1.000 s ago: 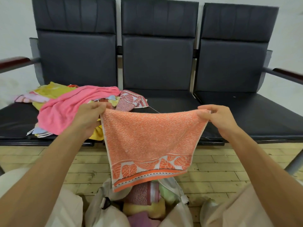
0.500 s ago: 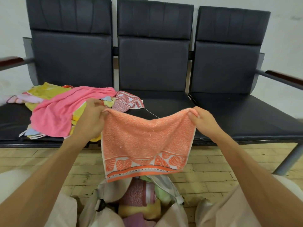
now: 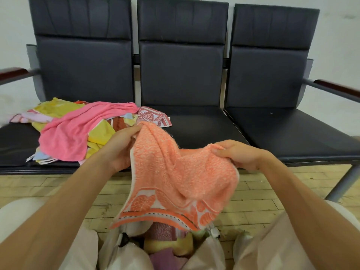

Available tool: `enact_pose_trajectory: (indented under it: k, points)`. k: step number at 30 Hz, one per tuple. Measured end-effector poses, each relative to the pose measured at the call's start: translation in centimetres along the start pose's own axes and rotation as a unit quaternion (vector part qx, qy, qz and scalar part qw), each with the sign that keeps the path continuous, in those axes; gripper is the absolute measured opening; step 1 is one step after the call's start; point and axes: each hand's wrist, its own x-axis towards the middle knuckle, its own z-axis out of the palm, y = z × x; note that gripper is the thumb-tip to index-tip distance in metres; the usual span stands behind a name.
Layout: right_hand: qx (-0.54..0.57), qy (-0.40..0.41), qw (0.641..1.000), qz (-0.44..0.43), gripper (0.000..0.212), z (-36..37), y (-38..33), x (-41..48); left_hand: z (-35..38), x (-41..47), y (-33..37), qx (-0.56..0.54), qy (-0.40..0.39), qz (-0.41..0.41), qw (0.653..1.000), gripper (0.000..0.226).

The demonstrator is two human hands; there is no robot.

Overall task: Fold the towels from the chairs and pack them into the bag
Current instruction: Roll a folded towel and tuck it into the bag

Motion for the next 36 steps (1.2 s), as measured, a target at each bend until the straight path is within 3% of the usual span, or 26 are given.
enact_pose_trajectory:
  k: [3, 5, 7, 8, 10, 11, 12, 18, 22, 25, 30, 36]
  points:
    - [0.075, 0.028, 0.996, -0.044, 0.029, -0.7, -0.8, -0.8, -0.5, -0.4, 0.5, -0.065, -0.030, -0.032, 0.997, 0.028]
    - [0.114, 0.102, 0.985, -0.080, 0.029, -1.2, -1.1, -1.0, -0.6, -0.4, 1.0, -0.087, -0.012, -0.029, 0.996, 0.032]
    - [0.080, 0.232, 0.964, -0.105, 0.025, -1.6, -0.9, -0.7, -0.9, 0.0, 1.2, 0.021, 0.055, 0.049, 0.997, 0.027]
    - [0.003, 0.307, 0.945, -0.116, 0.024, -2.1, -0.7, -0.4, -1.4, 0.4, 1.2, 0.147, 0.107, 0.117, 0.976, 0.024]
    - [-0.156, 0.403, 0.893, -0.125, 0.025, -2.8, -0.1, 0.1, -2.6, 1.2, 1.0, 0.398, 0.203, 0.235, 0.863, 0.024]
    - [-0.190, 0.423, 0.877, -0.129, 0.025, -3.1, 0.1, 0.1, -3.0, 1.6, 0.9, 0.452, 0.228, 0.269, 0.819, 0.025]
    - [-0.198, 0.434, 0.868, -0.137, 0.026, -3.2, 0.2, 0.1, -3.1, 1.6, 0.9, 0.469, 0.242, 0.293, 0.797, 0.026]
    - [-0.227, 0.443, 0.850, -0.172, 0.024, -3.4, 0.5, -0.2, -3.5, 2.1, 1.0, 0.505, 0.262, 0.341, 0.749, 0.020]
    - [-0.245, 0.456, 0.833, -0.193, 0.020, -3.8, 1.0, -0.1, -4.6, 2.0, 1.0, 0.548, 0.263, 0.380, 0.697, 0.020]
    - [-0.243, 0.483, 0.819, -0.193, 0.018, -3.8, 1.0, 0.0, -4.9, 1.7, 1.2, 0.546, 0.266, 0.374, 0.701, 0.017]
    - [-0.244, 0.485, 0.824, -0.162, 0.017, -3.8, 1.1, 0.2, -4.5, 1.3, 1.0, 0.513, 0.258, 0.347, 0.741, 0.015]
    - [-0.129, 0.486, 0.852, -0.146, 0.013, -3.6, 0.5, 0.2, -4.8, 2.3, 1.1, 0.354, 0.254, 0.275, 0.857, 0.009]
